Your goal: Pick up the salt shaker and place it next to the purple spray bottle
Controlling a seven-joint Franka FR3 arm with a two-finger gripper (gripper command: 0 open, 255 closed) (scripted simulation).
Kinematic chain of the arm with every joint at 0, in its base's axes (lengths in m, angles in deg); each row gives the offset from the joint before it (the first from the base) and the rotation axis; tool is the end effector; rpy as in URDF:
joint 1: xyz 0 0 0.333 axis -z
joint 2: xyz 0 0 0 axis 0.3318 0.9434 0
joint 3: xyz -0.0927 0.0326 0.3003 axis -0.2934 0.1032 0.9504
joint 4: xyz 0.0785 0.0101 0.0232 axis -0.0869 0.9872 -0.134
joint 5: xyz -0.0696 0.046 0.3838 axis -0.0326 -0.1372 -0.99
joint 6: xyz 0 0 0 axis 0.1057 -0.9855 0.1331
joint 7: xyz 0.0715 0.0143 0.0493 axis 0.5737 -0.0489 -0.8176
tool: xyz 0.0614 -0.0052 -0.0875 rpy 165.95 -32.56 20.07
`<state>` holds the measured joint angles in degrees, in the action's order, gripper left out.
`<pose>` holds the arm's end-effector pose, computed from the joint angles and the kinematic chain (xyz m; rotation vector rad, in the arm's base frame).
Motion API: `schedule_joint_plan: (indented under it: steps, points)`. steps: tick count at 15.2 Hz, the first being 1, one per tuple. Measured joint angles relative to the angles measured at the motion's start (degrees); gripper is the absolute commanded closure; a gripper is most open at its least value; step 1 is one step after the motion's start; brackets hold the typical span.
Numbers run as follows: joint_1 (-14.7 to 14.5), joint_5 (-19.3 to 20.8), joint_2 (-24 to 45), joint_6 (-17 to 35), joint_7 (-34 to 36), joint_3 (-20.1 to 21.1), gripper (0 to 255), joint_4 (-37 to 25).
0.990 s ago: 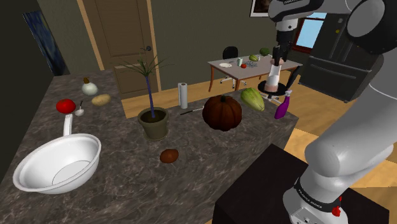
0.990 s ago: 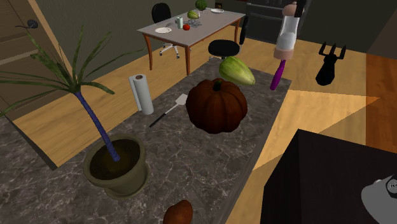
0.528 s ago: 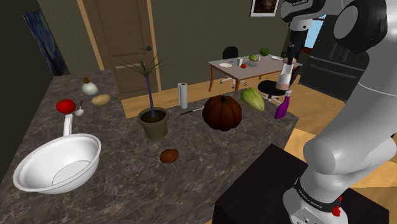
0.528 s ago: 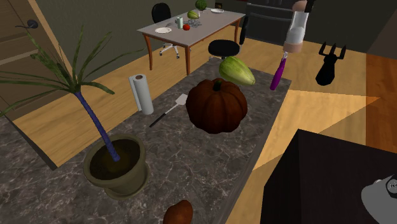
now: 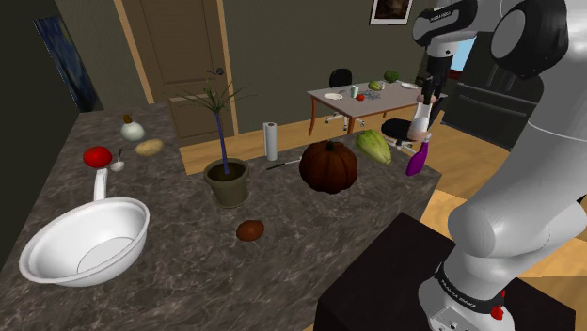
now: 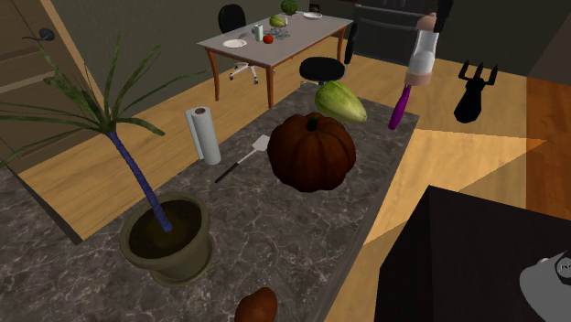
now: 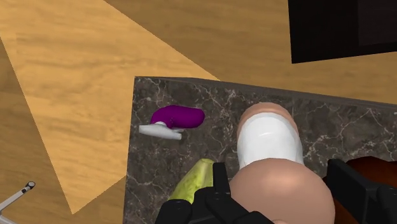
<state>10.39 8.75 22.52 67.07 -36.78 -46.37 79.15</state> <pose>0.3703 -0.4585 0.5382 3.0050 -0.1192 -0.1411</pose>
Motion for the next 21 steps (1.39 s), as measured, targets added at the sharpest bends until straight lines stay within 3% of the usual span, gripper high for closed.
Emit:
schedule_joint_plan:
  steps: [21]
  points:
    - [0.3, -0.3, 2.8, 15.5, 1.5, -0.1, 255, 12.9]
